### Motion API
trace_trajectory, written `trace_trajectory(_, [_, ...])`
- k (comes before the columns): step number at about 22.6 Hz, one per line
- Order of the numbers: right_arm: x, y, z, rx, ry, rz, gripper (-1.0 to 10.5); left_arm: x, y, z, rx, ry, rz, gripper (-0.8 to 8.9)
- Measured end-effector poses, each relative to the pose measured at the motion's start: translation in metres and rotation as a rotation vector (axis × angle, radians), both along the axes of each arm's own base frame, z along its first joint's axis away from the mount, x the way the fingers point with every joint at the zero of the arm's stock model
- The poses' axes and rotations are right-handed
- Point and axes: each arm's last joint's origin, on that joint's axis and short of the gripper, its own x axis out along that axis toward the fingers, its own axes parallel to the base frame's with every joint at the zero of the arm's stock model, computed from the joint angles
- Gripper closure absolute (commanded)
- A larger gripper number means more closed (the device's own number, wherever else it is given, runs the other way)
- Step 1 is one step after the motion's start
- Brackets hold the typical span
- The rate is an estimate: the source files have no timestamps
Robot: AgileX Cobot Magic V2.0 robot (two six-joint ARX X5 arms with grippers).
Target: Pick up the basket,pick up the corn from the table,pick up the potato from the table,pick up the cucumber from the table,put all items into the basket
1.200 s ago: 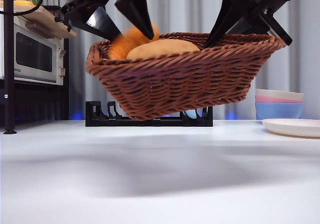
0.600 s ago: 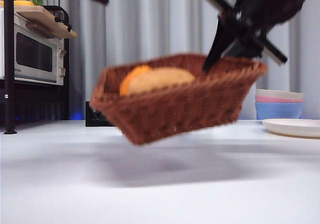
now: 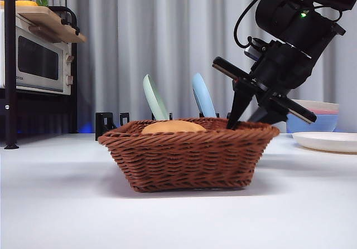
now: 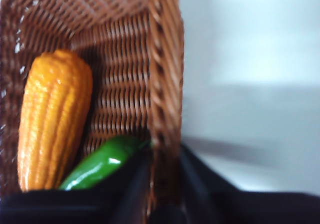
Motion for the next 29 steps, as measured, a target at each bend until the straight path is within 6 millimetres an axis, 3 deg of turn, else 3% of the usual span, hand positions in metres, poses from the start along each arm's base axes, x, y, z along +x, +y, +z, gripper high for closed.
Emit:
trace_trajectory(2, [0.001, -0.003, 0.000, -0.007, -0.010, 0.004, 5.0, 0.000, 0.000, 0.000, 0.000, 0.000, 0.000, 3.73])
trace_trajectory(6, [0.002, -0.013, 0.005, -0.041, -0.046, 0.031, 5.1, 0.000, 0.001, 0.000, 0.007, -0.005, 0.019, 3.74])
trace_trajectory(11, [-0.022, -0.031, 0.061, -0.060, -0.231, 0.080, 5.3, -0.006, 0.011, 0.006, 0.074, -0.079, 0.122, 3.77])
trace_trajectory(13, [-0.037, -0.036, 0.082, -0.069, -0.296, 0.106, 6.5, -0.014, 0.019, 0.012, 0.092, -0.125, 0.166, 3.79])
trace_trajectory(15, [-0.051, -0.041, 0.097, -0.077, -0.339, 0.124, 7.4, -0.021, 0.025, 0.015, 0.106, -0.146, 0.183, 4.63])
trace_trajectory(18, [-0.072, -0.048, 0.116, -0.089, -0.397, 0.148, 8.9, -0.029, 0.032, 0.017, 0.131, -0.155, 0.173, 7.84])
trace_trajectory(19, [-0.080, -0.051, 0.122, -0.093, -0.417, 0.156, 9.5, -0.032, 0.034, 0.016, 0.145, -0.149, 0.168, 8.23])
trace_trajectory(29, [-0.127, -0.065, 0.157, -0.199, -0.629, 0.112, 9.6, -0.041, 0.041, 0.001, 0.217, -0.086, 0.140, 8.21])
